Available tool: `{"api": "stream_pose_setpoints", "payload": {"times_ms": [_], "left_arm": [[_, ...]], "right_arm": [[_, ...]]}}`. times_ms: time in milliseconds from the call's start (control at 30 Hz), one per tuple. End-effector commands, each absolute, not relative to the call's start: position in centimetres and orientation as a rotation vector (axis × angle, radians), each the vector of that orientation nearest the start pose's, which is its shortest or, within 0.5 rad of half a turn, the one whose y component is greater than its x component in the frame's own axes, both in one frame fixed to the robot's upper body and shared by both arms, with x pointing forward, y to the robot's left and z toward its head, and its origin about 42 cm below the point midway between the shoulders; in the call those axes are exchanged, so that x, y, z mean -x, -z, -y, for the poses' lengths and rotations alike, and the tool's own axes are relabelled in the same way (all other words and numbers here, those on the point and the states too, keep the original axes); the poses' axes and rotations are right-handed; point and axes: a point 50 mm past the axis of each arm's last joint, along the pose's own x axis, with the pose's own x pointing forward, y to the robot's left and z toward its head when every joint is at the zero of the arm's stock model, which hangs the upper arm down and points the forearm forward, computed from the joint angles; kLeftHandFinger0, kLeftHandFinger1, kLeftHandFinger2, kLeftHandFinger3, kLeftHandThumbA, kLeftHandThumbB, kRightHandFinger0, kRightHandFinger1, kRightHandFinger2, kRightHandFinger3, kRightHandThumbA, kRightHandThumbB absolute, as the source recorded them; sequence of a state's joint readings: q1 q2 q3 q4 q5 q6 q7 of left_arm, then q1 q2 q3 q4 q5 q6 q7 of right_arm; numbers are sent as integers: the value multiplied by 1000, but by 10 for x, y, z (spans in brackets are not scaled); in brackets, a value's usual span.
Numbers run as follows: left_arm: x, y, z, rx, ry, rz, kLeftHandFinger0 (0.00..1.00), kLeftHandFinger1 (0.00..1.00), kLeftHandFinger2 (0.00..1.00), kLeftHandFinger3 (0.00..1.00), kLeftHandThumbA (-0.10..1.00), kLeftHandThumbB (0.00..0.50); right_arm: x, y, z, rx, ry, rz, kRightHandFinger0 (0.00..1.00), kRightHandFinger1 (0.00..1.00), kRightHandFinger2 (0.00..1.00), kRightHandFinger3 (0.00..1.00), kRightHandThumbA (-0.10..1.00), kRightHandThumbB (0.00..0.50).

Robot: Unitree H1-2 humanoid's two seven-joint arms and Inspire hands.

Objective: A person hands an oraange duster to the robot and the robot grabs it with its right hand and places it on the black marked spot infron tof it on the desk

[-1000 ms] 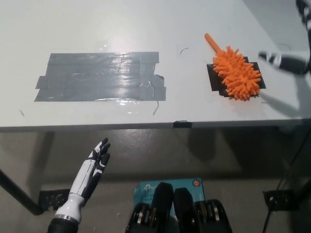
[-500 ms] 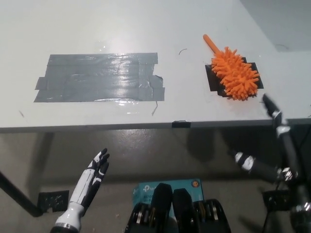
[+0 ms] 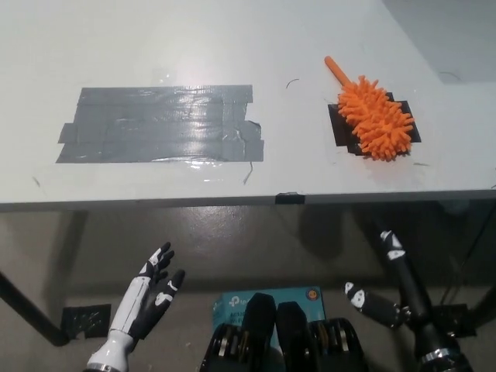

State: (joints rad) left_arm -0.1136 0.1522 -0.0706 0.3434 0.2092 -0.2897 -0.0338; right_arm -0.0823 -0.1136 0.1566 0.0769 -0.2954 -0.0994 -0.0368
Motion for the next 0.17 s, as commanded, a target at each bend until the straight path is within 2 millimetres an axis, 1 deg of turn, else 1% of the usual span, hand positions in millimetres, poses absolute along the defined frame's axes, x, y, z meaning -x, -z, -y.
{"api": "stream_pose_setpoints", "payload": {"times_ms": [0, 67, 100, 133], "left_arm": [[-325, -76, -237, -369, 165, 150, 990, 1000, 1000, 1000, 820, 120], [-329, -79, -238, -375, 166, 153, 1000, 1000, 1000, 1000, 813, 116], [-331, -81, -238, -372, 166, 154, 1000, 1000, 1000, 1000, 793, 116], [-331, -81, -238, -372, 166, 154, 1000, 1000, 1000, 1000, 793, 116]], "right_arm": [[-323, -108, 199, 453, -190, 202, 1000, 1000, 1000, 1000, 684, 161], [-327, -109, 199, 457, -191, 203, 1000, 1000, 1000, 1000, 672, 155], [-329, -110, 200, 460, -195, 205, 1000, 1000, 1000, 1000, 662, 140], [-329, -110, 200, 460, -195, 205, 1000, 1000, 1000, 1000, 662, 140]]}}
